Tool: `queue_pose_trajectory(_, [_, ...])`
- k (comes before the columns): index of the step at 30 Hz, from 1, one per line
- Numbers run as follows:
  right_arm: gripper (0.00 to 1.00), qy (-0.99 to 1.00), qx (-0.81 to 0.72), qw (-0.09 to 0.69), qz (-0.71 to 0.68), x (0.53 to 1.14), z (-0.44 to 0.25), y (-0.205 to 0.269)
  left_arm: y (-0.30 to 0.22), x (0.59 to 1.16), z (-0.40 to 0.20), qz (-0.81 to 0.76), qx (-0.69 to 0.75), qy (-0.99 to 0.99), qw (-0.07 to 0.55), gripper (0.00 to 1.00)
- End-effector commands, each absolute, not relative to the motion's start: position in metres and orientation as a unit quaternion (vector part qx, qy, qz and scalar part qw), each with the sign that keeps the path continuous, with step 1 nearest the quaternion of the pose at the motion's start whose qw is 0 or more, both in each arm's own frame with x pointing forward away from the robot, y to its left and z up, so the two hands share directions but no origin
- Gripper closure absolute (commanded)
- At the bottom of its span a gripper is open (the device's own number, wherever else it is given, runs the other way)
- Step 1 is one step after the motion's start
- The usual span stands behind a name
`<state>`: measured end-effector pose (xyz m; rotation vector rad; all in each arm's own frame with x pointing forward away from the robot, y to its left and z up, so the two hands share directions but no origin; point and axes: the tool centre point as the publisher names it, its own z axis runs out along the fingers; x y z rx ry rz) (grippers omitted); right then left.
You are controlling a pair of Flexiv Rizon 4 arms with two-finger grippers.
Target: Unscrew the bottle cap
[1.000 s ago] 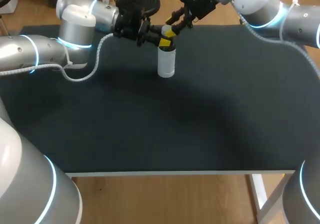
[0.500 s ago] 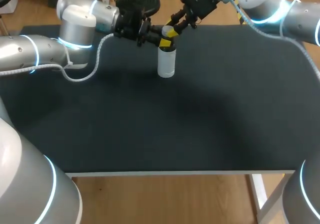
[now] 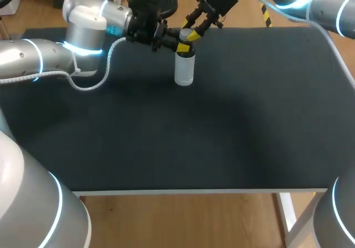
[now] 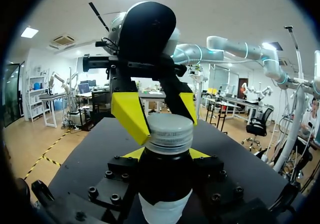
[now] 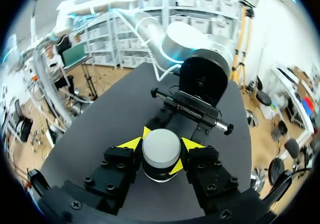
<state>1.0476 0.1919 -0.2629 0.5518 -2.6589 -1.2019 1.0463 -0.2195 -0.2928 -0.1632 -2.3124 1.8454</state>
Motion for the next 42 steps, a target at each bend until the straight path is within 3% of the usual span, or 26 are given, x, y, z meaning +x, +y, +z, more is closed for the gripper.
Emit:
queue_pose_trajectory(1, [1.00,-0.875,0.240,0.166,-0.385,1.051,-0.256,0.192,-0.219,1.050,-0.295,0.621,-0.055,-0.777,0.089,1.00])
queue_pose_trajectory(12, [0.99,-0.866,0.272,0.176,-0.381,1.049,-0.253,0.191,-0.219,1.050,-0.295,0.621,-0.055,-0.777,0.089,1.00])
queue_pose_trajectory(13, [0.60,-0.868,0.272,0.174,-0.378,1.049,-0.253,0.191,-0.219,1.050,-0.295,0.621,-0.055,-0.777,0.089,1.00])
queue_pose_trajectory(14, [0.00,-0.870,0.270,0.174,-0.375,1.048,-0.253,0.191,-0.219,1.050,-0.295,0.621,-0.055,-0.777,0.089,1.00])
queue_pose_trajectory(21, [0.00,-0.874,0.214,0.169,-0.403,1.049,-0.246,0.195,-0.219,1.050,-0.295,0.621,-0.055,-0.777,0.089,1.00])
queue_pose_trajectory(31, [0.00,-0.905,0.030,0.068,-0.418,1.045,-0.242,0.196,-0.219,1.050,-0.295,0.621,-0.055,-0.777,0.089,1.00])
queue_pose_trajectory(42, [0.00,-0.920,-0.007,0.030,-0.391,1.045,-0.251,0.190,-0.219,1.050,-0.295,0.621,-0.055,-0.777,0.089,1.00])
